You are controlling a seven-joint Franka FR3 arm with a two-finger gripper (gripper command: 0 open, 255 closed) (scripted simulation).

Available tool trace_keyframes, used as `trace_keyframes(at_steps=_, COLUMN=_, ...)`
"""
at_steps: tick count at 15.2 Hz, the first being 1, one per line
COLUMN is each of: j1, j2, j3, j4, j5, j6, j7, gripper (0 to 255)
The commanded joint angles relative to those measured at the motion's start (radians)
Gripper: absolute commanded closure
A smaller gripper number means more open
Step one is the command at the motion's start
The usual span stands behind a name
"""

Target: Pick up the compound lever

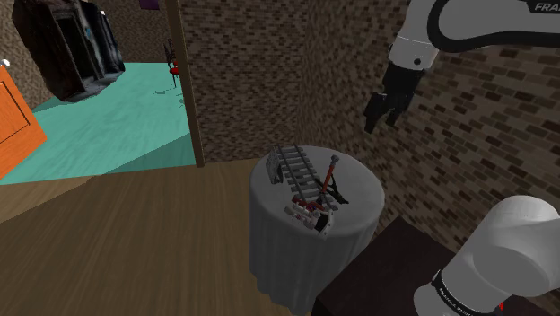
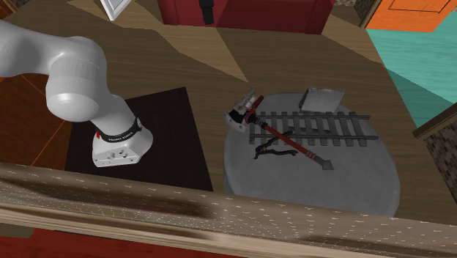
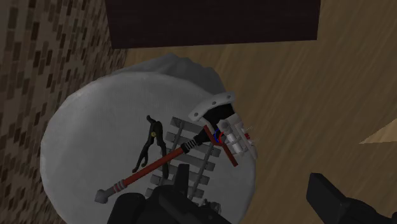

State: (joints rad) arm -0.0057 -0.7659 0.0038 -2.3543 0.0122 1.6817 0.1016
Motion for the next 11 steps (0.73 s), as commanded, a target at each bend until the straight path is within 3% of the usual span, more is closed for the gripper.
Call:
trace_keyframes(at_steps=1, j1=0.0, j2=0.0, j3=0.0, j4=0.0, j5=0.0, j6=0.0, j7=0.0, gripper=0)
trace_keyframes(at_steps=11, j1=0.015, j2=0.125, j3=-0.161, j4=-0.203, j5=-0.065, j6=0.329, j7=-0.294, gripper=0)
